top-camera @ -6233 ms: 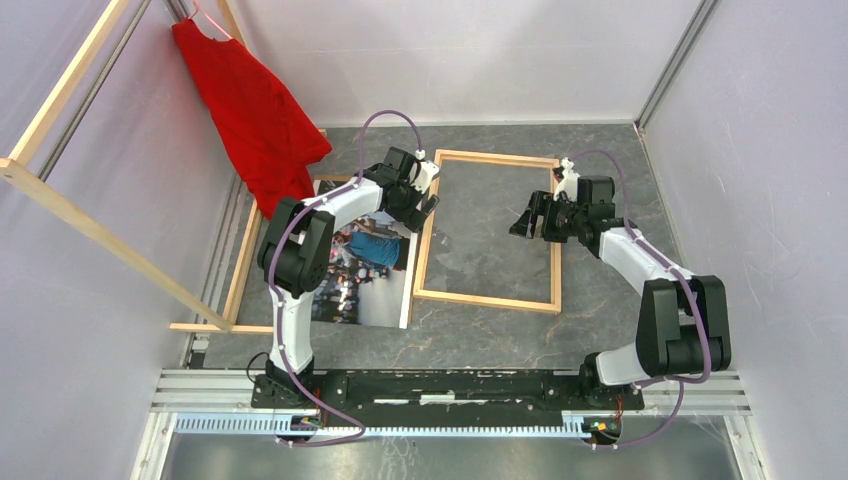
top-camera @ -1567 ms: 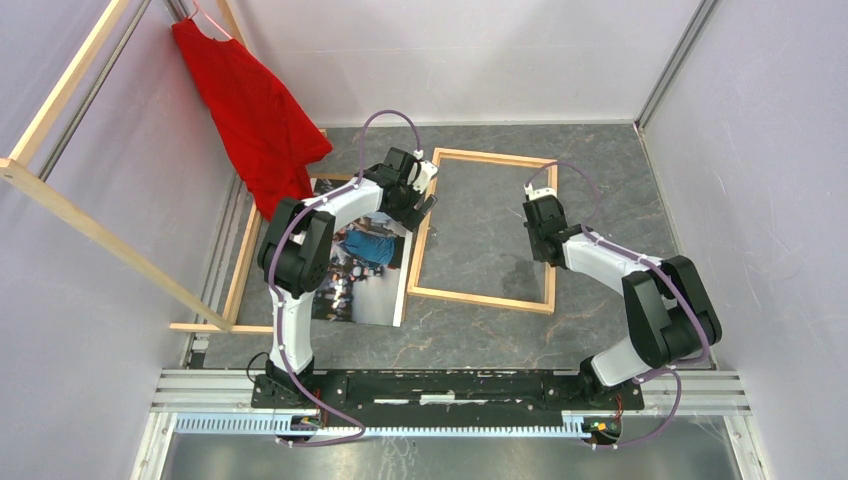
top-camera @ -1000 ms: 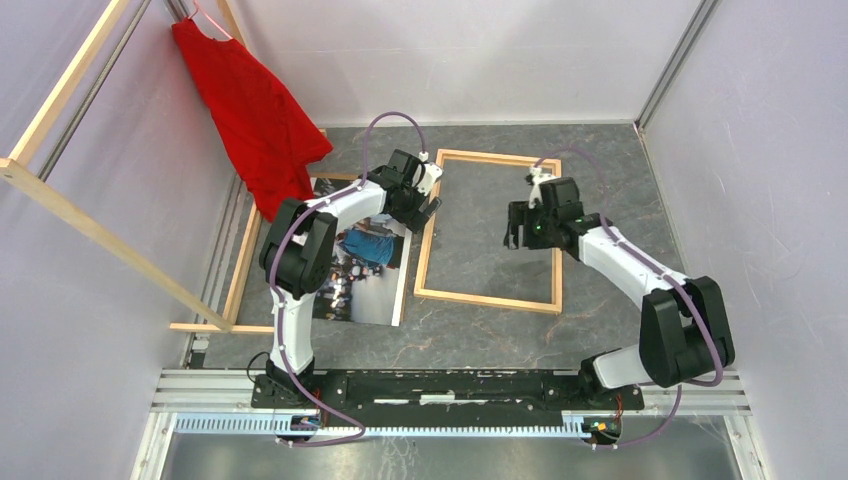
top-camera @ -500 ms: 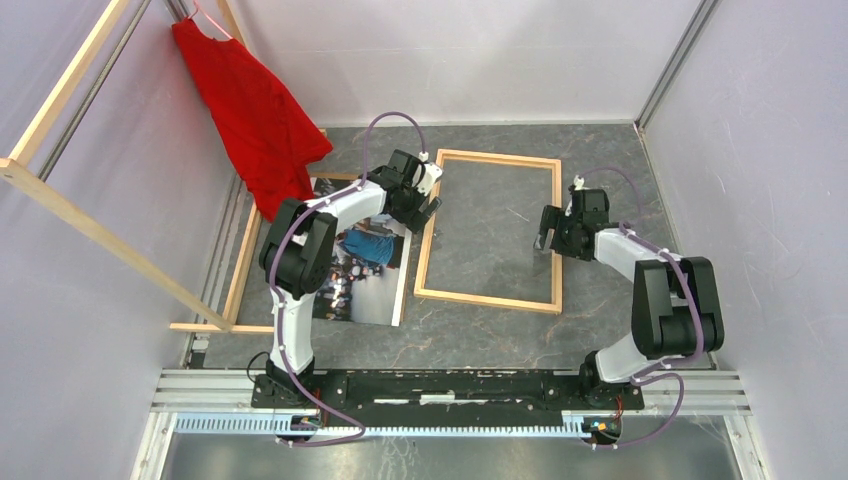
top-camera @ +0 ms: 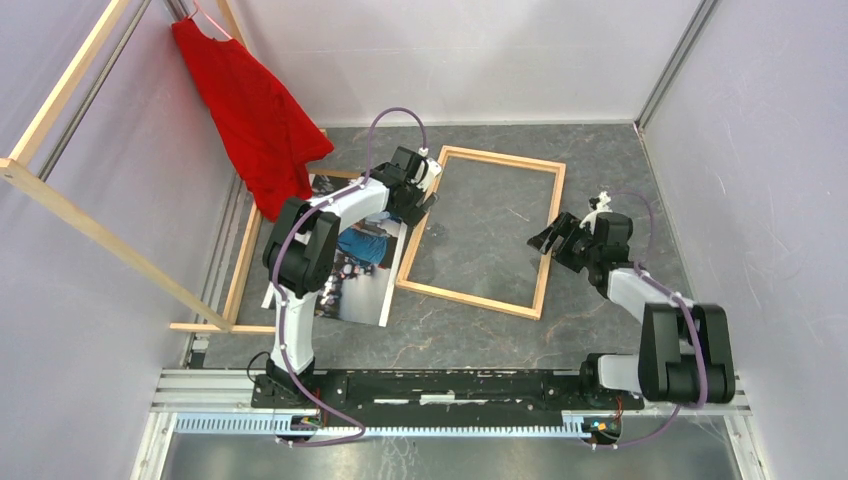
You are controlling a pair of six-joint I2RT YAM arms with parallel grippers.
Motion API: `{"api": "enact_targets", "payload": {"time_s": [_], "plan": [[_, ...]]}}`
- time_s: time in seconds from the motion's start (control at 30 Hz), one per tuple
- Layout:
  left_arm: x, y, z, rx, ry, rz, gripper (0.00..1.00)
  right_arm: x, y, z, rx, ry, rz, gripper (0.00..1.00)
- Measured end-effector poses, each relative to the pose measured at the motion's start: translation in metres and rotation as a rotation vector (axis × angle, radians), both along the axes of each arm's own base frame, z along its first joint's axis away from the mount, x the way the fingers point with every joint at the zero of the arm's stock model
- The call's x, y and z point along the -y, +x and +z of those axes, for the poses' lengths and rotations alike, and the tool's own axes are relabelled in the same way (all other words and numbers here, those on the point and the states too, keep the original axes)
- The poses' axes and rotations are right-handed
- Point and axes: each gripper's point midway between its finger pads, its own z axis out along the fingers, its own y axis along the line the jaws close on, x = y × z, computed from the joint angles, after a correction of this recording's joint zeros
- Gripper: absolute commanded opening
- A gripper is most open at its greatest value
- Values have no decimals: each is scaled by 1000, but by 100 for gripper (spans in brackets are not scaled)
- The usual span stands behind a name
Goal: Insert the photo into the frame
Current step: Pick up the photo frame from the center of the board.
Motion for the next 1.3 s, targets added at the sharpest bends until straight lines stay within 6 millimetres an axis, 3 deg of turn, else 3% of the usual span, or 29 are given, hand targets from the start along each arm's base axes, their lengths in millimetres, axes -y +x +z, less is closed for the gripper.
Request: {"api": "enact_targets", "payload": {"time_s": [0.1,0.23,0.33,0.43,0.57,0.77,0.93,1.07,1.13,1.2,1.3], "plan": [[-8,5,2,26,39,18,96,-10,-2,36,96,92,-1,81],[-18,9,3,41,71,38,96,-26,8,117,354,236,50,81],[-10,8,3,34,40,18,96,-51,-7,168,497,356,189,82],[21,-5,1,10,-27,-65,96,-79,-30,173,468,443,327,82],[47,-21,-2,-11,-64,-136,96,-89,-43,168,399,506,383,82],[46,-26,-1,-25,-85,-146,98,-93,-44,176,384,524,408,83],[28,-28,7,-59,-85,-118,100,-95,-39,195,376,503,436,84],[7,-11,48,-12,-107,-79,100,-96,-35,212,394,492,449,83],[2,-9,87,38,-151,-81,100,-96,-35,213,394,493,449,83],[9,-20,126,86,-204,-122,100,-96,-35,213,385,499,445,83],[41,-65,189,136,-311,-268,100,-96,-33,210,364,517,432,82]]}}
